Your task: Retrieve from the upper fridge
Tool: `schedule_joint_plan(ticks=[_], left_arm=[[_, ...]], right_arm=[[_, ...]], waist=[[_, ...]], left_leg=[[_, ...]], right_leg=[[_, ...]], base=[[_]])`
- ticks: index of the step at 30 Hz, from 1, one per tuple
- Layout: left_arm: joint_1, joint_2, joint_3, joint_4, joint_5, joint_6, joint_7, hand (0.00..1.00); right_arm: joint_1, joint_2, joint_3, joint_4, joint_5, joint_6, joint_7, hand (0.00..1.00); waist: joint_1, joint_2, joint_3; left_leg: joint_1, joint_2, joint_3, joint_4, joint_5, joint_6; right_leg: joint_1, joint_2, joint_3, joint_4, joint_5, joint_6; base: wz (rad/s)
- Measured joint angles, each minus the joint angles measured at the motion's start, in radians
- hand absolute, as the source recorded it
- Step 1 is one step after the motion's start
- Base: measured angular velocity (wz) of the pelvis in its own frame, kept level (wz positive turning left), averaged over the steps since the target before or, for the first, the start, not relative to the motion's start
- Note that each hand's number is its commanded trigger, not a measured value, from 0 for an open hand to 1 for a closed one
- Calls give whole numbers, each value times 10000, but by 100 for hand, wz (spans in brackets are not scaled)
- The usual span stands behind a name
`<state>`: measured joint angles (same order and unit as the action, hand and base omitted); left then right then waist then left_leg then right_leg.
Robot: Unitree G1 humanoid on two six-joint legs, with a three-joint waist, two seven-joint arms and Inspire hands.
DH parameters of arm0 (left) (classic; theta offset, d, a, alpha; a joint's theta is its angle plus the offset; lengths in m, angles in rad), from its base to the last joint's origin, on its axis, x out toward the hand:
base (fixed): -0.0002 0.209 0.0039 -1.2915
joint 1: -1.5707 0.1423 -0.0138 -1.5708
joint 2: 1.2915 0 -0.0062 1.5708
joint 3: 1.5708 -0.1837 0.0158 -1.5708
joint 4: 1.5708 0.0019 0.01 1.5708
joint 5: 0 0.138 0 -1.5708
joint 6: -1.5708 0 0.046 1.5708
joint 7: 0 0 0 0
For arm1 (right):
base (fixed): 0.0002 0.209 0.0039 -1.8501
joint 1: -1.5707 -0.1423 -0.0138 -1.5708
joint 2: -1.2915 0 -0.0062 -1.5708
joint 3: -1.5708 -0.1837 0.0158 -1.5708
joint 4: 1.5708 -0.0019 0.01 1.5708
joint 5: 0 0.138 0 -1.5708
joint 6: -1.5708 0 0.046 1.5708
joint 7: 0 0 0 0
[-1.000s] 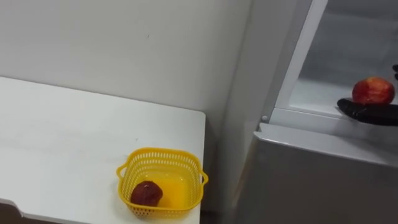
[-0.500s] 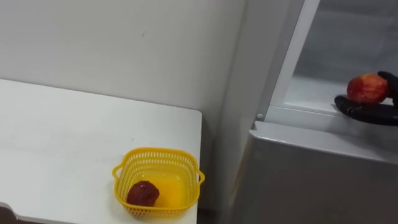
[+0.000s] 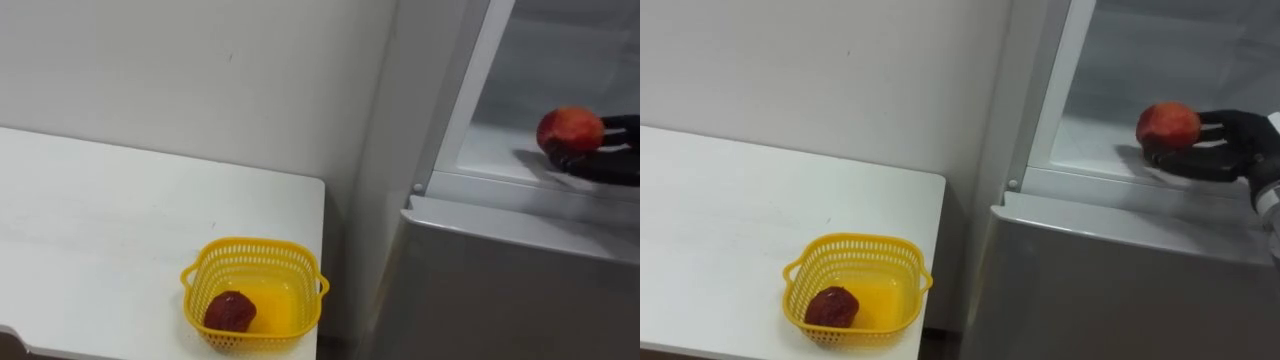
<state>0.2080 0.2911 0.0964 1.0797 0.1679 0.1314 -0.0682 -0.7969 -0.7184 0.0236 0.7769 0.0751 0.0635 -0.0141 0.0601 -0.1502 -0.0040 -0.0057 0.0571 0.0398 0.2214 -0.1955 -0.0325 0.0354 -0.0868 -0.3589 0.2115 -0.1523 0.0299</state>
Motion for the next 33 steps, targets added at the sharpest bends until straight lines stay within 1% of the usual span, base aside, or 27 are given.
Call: schedule_joint_plan(ticks=[3,5,8,14,15,17,20,25,29,32,33], left_arm=[[-7,0,0,0,0,-1,9,0],[-32,0,-14,-5,-3,-8,50,0],[-38,1,-7,-7,-5,-15,208,0],[-143,1,-12,-8,-7,-41,241,0],[-153,1,-12,-8,-6,-58,301,0],[-136,1,-14,-8,-14,-61,387,0],[-149,1,-14,-9,-15,-74,398,0],[-149,1,-15,-8,-17,-98,436,0],[-59,1,-14,-15,-91,-213,579,0],[17,1,-20,-56,-213,-219,580,0],[58,-2,-21,-140,-211,-219,583,0]], right_arm=[[-54,0,37,16,1,-6,-113,100],[-215,-1,102,104,-7,-14,-204,100],[-236,-2,203,102,-12,-21,-278,100],[-238,-2,440,102,-12,-22,-262,100],[-238,-1,440,105,-18,-23,-261,100],[-238,-2,439,104,2,-30,-253,100],[-238,-2,440,104,18,-30,-249,100],[-238,-2,439,97,131,-33,-289,100],[-237,4,434,-29,442,-28,-440,100],[-180,34,433,-422,755,11,-629,100],[-8,47,430,-828,855,11,-797,100]], waist=[[16,-7,4],[28,13,31],[24,7,28],[58,-6,26],[58,18,43],[57,-2,29],[57,-4,27],[159,-2,23],[208,36,37],[66,128,34],[37,177,33]], left_leg=[[-1,0,0,-3,0,0],[-5,2,-1,-5,0,0],[-12,2,-1,-12,0,0],[-25,2,-1,-14,0,0],[-26,2,-2,-13,0,0],[-29,2,-1,-11,0,-1],[-31,1,-1,-10,0,0],[-20,2,11,1,0,-1],[-28,-1,14,0,0,-1],[-44,-1,10,10,0,-1],[-43,-1,11,10,0,-1]], right_leg=[[0,0,0,0,0,0],[8,0,-13,-1,0,1],[7,-2,-18,-2,-1,2],[8,-4,-24,-2,-2,3],[10,-3,-25,-6,-2,3],[10,0,-18,-7,-2,3],[10,-1,-15,-7,-2,3],[10,2,-9,-7,-1,3],[21,15,26,-44,-1,2],[21,14,19,-48,-1,2],[17,14,22,-53,0,2]], base=[[0],[2],[0],[0],[0],[0],[0],[0],[0],[0],[0]])
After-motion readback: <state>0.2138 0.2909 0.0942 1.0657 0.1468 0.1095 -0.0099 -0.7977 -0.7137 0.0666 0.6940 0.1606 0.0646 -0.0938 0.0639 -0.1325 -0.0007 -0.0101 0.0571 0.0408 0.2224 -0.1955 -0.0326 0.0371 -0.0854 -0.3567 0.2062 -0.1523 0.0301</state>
